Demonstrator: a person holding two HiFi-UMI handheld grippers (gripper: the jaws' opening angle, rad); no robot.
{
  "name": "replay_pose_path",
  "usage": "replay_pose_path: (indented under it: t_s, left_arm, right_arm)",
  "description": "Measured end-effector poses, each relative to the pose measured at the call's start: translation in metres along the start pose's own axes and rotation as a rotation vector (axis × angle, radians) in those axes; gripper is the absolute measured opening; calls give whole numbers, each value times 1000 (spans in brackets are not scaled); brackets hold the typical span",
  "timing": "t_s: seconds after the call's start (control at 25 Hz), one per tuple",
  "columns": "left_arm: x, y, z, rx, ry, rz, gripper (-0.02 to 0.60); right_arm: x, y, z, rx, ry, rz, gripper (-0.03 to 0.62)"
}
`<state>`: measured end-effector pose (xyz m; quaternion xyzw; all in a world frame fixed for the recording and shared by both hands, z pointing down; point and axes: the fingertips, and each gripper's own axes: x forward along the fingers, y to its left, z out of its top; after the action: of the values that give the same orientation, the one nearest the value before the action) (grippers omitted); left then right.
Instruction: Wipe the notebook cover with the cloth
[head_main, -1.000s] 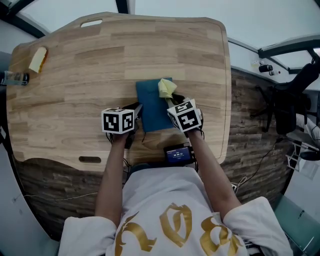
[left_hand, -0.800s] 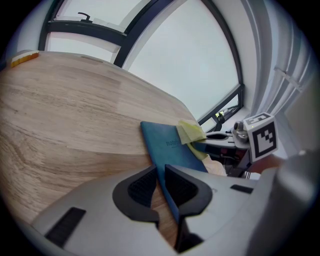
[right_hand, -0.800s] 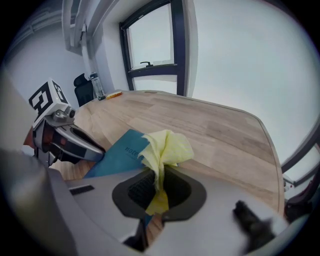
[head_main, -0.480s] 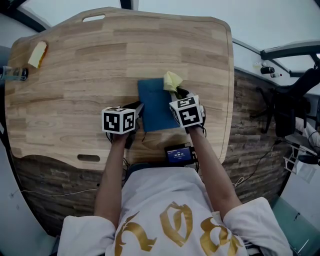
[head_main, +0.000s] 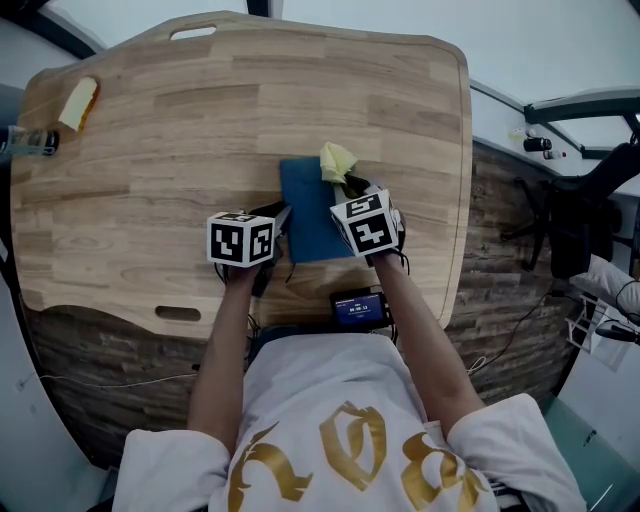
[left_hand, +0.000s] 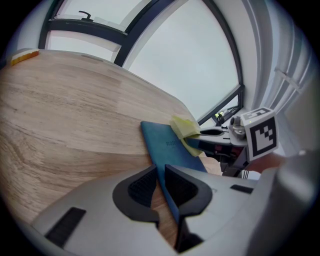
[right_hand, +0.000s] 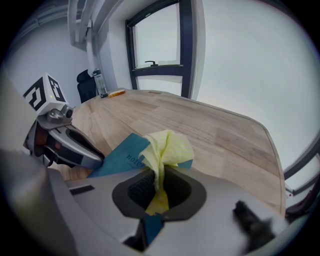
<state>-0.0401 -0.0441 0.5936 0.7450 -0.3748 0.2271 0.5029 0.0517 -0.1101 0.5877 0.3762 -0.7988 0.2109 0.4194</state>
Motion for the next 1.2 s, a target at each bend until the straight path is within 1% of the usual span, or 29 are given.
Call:
replay_pose_path:
  t_s: [0.16, 0.48, 0.68, 0.88, 1.2]
  left_arm:
    - [0, -1, 0, -1, 1, -2, 59]
    - [0, 0, 1, -2, 2, -5, 58]
    - [1, 0, 0, -2, 1, -3, 58]
    - [0, 0, 0, -2, 1, -3, 58]
    - [1, 0, 1, -2, -1, -1, 58]
  right_arm:
    - [3, 11, 4, -14, 7, 35, 38]
    - [12, 31, 16, -65, -13, 72, 38]
    - [15, 46, 21, -108, -13, 127, 38]
    - [13, 59, 18, -150, -18, 174, 38]
    - [10, 75, 10, -162, -2, 235, 38]
